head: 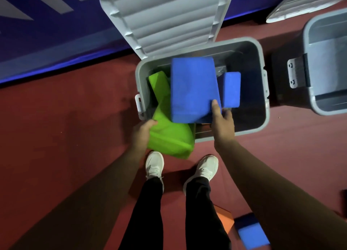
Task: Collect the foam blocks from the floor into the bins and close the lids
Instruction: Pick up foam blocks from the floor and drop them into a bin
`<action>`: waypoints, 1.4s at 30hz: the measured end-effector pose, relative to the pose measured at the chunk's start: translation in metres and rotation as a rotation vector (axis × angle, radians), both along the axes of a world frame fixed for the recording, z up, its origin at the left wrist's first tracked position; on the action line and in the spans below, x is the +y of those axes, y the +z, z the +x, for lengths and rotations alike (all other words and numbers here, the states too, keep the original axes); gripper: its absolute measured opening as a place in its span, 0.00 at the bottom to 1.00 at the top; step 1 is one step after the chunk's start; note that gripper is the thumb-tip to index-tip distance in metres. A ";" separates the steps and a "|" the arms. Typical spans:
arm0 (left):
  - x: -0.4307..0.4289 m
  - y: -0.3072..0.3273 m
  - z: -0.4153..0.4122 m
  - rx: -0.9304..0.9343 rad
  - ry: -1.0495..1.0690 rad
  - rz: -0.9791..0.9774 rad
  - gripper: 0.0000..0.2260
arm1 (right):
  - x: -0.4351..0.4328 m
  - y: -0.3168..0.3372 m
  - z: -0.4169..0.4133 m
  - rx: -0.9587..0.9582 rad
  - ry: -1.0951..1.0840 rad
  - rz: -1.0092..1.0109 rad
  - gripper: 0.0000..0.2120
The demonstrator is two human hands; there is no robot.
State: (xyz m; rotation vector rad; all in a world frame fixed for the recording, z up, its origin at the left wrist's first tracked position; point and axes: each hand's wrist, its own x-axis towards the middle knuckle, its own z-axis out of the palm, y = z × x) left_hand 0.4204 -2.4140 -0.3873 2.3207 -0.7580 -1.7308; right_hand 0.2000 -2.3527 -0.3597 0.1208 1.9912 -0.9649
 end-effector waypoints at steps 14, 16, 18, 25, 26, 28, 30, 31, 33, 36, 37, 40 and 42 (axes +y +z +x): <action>-0.033 -0.023 -0.015 0.148 -0.130 -0.310 0.15 | -0.011 -0.028 0.034 -0.115 0.404 -0.008 0.19; -0.036 -0.044 -0.016 0.026 -0.310 -0.274 0.19 | -0.008 -0.041 0.030 -0.031 0.542 0.023 0.22; -0.036 -0.060 -0.016 -0.175 -0.467 -0.263 0.21 | -0.006 -0.051 0.031 0.012 0.686 0.049 0.24; -0.059 0.005 -0.046 -0.363 -0.685 -0.427 0.15 | -0.021 0.011 0.011 0.268 0.860 0.058 0.18; -0.065 0.029 -0.053 -0.314 -0.690 -0.504 0.14 | -0.024 0.034 0.002 0.305 0.860 0.031 0.20; -0.073 0.089 -0.070 -0.240 -0.730 -0.653 0.12 | -0.029 0.088 -0.018 0.390 0.855 -0.016 0.23; -0.078 0.159 -0.088 -0.204 -0.775 -0.762 0.11 | -0.030 0.151 -0.039 0.490 0.829 -0.048 0.24; -0.079 0.199 -0.098 -0.185 -0.800 -0.809 0.11 | -0.029 0.186 -0.049 0.550 0.806 -0.063 0.24; -0.074 0.277 -0.115 -0.122 -0.840 -0.910 0.10 | -0.020 0.261 -0.067 0.648 0.747 -0.078 0.24; -0.058 0.384 -0.133 -0.056 -0.890 -0.985 0.11 | 0.005 0.369 -0.085 0.759 0.670 -0.050 0.24; -0.053 0.417 -0.139 -0.039 -0.926 -0.997 0.11 | 0.016 0.402 -0.089 0.788 0.624 -0.042 0.24; -0.036 0.507 -0.150 0.012 -1.025 -1.032 0.13 | 0.055 0.487 -0.091 0.843 0.479 -0.025 0.25; -0.024 0.554 -0.155 0.074 -1.093 -1.079 0.13 | 0.084 0.531 -0.087 0.893 0.385 0.002 0.26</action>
